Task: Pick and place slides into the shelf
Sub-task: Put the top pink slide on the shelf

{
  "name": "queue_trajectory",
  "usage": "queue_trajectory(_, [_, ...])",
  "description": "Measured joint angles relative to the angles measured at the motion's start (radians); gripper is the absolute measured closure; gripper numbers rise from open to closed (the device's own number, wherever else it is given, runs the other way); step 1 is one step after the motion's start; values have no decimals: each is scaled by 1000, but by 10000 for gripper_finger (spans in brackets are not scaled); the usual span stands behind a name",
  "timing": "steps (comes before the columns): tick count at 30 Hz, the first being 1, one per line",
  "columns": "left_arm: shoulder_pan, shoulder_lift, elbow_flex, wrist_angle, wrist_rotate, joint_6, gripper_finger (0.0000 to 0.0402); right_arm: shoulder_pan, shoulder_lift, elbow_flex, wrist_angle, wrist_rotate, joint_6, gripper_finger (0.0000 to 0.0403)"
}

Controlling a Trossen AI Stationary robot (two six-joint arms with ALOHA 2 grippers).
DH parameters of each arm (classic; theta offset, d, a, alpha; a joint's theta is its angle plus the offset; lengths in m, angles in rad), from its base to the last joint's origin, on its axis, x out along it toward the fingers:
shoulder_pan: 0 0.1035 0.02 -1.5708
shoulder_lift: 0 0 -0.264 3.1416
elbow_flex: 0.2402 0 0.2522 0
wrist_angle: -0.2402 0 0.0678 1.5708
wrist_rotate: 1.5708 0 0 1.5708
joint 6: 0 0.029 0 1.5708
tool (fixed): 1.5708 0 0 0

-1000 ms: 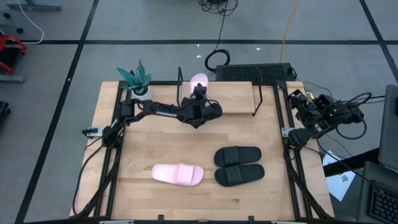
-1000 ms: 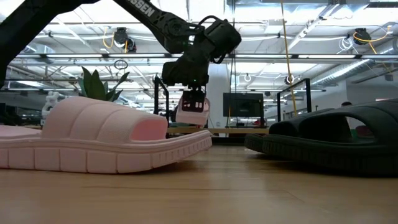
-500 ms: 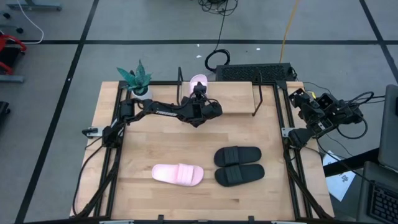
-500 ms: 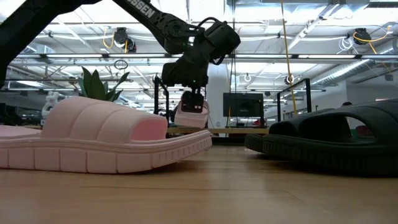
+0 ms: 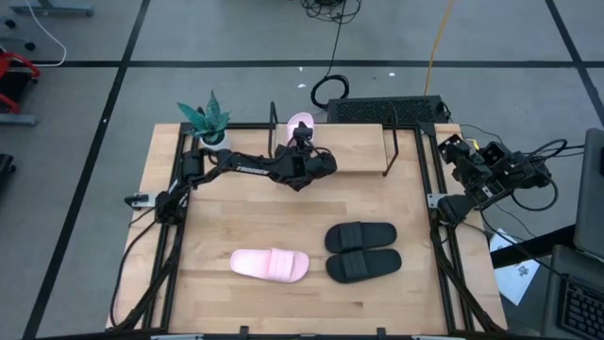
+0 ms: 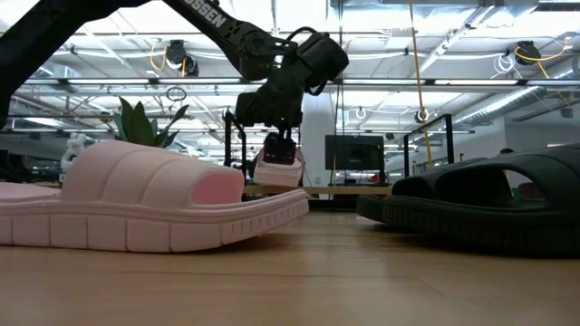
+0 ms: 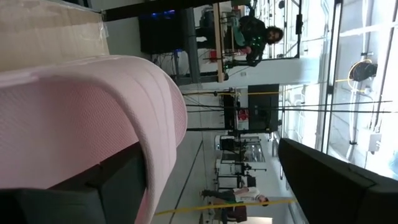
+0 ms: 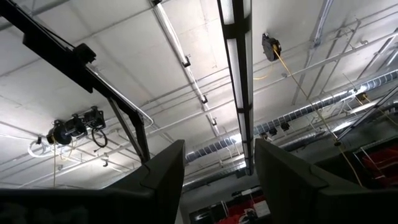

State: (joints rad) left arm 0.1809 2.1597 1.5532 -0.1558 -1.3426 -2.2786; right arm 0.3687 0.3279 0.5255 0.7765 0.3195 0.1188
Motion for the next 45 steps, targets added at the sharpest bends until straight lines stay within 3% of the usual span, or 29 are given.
queue_trajectory(14, [-11,0,0,58,4,25,55,0,0,0,-3,2,0,218])
queue_trajectory(19, [-13,-1,0,83,-56,25,55,0,0,0,-7,25,0,218])
queue_trajectory(45, [-11,-1,0,38,-109,122,55,0,0,0,-11,24,23,218])
